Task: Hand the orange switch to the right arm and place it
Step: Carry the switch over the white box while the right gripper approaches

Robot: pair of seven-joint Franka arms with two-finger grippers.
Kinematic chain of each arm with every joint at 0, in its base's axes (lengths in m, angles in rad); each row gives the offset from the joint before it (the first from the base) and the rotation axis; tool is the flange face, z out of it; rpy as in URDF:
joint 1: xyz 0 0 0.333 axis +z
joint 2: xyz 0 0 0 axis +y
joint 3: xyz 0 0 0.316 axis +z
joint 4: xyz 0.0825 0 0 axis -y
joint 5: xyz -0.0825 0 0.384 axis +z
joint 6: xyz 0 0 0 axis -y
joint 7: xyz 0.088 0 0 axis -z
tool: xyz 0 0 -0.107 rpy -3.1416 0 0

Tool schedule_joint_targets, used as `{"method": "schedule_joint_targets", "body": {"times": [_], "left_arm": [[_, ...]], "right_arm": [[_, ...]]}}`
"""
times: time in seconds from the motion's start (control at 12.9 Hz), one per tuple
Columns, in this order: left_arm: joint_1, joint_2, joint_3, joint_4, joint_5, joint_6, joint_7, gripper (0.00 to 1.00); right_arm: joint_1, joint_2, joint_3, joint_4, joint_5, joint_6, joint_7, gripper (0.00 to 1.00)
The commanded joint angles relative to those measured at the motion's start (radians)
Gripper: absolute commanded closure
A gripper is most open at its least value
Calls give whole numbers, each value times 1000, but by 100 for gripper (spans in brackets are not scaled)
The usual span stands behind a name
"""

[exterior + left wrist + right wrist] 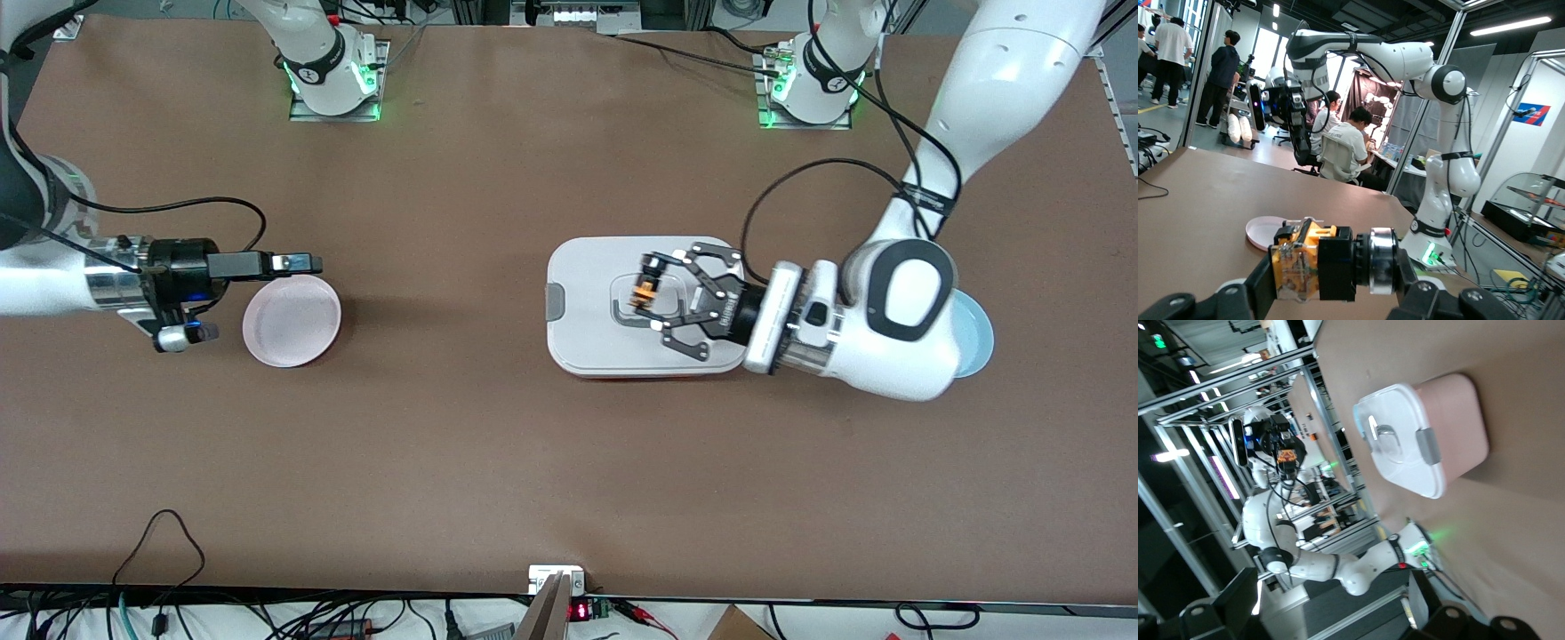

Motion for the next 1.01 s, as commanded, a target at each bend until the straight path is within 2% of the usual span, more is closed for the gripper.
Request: {"method": "schedule_joint_targets", "body": {"times": [0.0, 0.47, 0.54, 0.93], "left_arm": [[20, -81, -94, -131, -38, 151, 43, 75], [15, -78, -295, -178, -78, 484, 43, 76], [13, -76, -310, -181, -78, 521, 49, 76], [-3, -72, -310, -183, -77, 531, 71, 80]], "right_arm": [[16, -38, 33, -68, 59, 57, 21, 0], [19, -55, 156, -136, 214, 193, 23, 0], [19, -53, 159, -139, 237, 195, 23, 0], [29, -53, 191, -173, 314, 206, 23, 0]]}}
